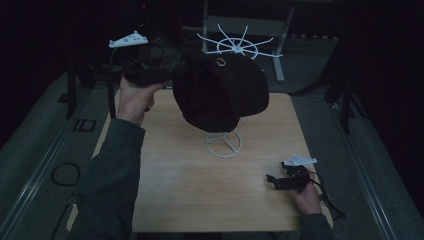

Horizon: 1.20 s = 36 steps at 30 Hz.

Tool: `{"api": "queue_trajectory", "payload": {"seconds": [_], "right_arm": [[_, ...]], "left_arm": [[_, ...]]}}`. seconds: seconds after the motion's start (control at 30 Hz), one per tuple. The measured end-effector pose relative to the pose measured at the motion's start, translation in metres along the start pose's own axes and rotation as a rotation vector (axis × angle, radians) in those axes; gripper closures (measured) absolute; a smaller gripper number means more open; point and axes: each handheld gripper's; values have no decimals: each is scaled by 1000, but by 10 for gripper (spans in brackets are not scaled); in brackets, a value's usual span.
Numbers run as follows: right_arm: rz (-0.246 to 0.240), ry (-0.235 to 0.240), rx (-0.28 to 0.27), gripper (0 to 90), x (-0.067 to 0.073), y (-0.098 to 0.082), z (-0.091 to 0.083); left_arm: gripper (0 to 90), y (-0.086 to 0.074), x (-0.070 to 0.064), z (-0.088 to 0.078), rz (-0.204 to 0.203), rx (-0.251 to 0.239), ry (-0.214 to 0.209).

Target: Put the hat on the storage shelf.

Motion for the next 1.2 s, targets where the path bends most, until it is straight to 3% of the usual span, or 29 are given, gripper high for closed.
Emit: {"api": "queue_trajectory", "payload": {"seconds": [0.17, 0.43, 0.67, 0.73, 0.8, 1.07, 1.2], "right_arm": [[-1, -1, -1, 140, 0, 0, 0], [-1, -1, 0, 139, 0, 0, 0], [-2, -1, -1, 140, 0, 0, 0], [-1, -1, 0, 140, 0, 0, 0], [-1, -1, 0, 140, 0, 0, 0], [-1, -3, -1, 140, 0, 0, 0], [0, -2, -1, 139, 0, 0, 0]], "left_arm": [[365, 0, 0, 0, 1, 6, -2], [360, -4, -2, -5, 28, 10, 37], [360, -14, 6, -11, 3, 6, 40], [361, -16, 7, -15, -14, -17, 13], [362, -16, 7, -15, -14, -17, 13], [365, -25, 7, -32, -7, -8, 60], [365, -27, 5, -35, -6, -16, 60]]}}
Point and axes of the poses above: each handheld gripper's, and its own axes: z roughly forward along the jaws, y roughly out of its top, x roughly to its left, and after that the axes turned 10 degrees about x, right-handed
